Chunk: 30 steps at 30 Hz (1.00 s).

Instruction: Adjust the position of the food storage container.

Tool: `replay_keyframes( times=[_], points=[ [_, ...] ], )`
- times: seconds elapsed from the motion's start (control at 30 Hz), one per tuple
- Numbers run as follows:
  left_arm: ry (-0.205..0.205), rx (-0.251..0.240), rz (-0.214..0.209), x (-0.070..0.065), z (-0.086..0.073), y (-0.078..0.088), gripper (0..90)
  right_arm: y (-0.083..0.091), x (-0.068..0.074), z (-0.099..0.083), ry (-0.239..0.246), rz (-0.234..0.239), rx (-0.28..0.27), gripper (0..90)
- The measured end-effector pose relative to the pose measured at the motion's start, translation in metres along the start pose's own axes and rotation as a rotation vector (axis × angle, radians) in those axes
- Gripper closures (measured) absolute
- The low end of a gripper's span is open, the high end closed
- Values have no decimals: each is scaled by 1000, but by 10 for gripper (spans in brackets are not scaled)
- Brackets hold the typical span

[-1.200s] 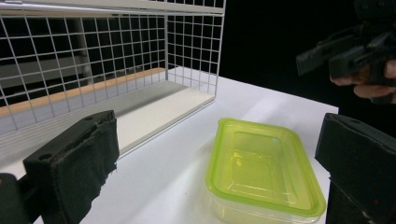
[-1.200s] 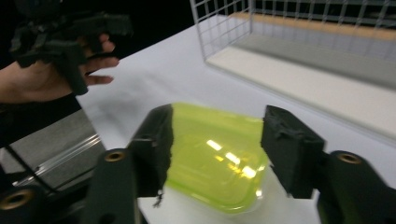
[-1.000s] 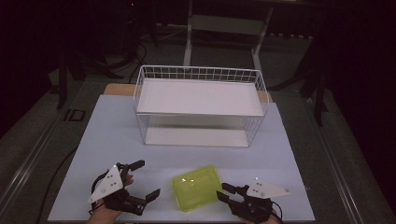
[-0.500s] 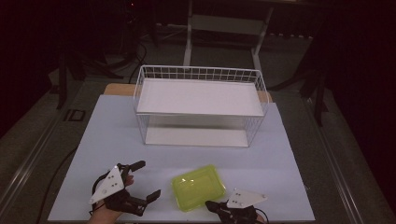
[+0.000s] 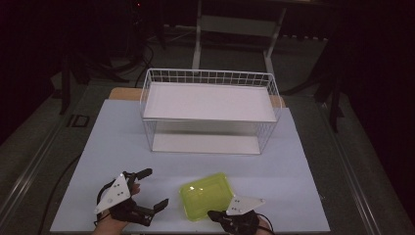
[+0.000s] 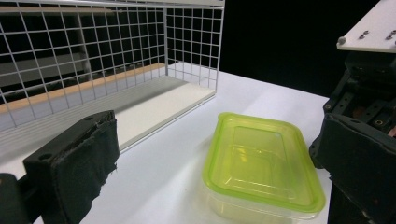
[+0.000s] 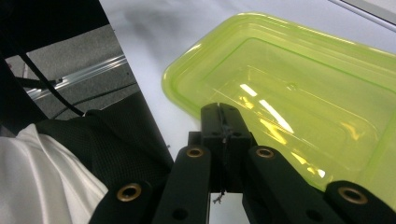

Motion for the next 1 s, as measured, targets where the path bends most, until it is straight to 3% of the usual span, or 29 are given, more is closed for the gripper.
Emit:
replay_keyframes(
  times=[0.2, 0.4, 0.6, 0.77, 1.0],
  points=[
    [-2, 1, -1, 0, 0, 0, 1, -8, -2, 5, 23, -4, 1, 900],
    [-2, 4, -5, -1, -1, -1, 1, -15, -9, 9, -17, -18, 1, 899],
    [-5, 4, -6, -1, -1, -1, 1, -25, -2, 10, 7, 7, 7, 899],
    [-6, 4, -8, -2, -1, -1, 1, -29, -2, 13, 24, 2, 6, 899],
    [-4, 6, -10, -2, -1, -1, 1, -35, -14, 22, -1, -18, -3, 900]
  ],
)
Point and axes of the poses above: each handheld gripper's, and its own axes: y roughly backward along the jaws, z roughly out of its top, x roughly to its left, the point moved 3 cm from there along -y, roughly forward along the jaws, and after that the axes turned 5 degrees about -z, right-handed, at the moved point
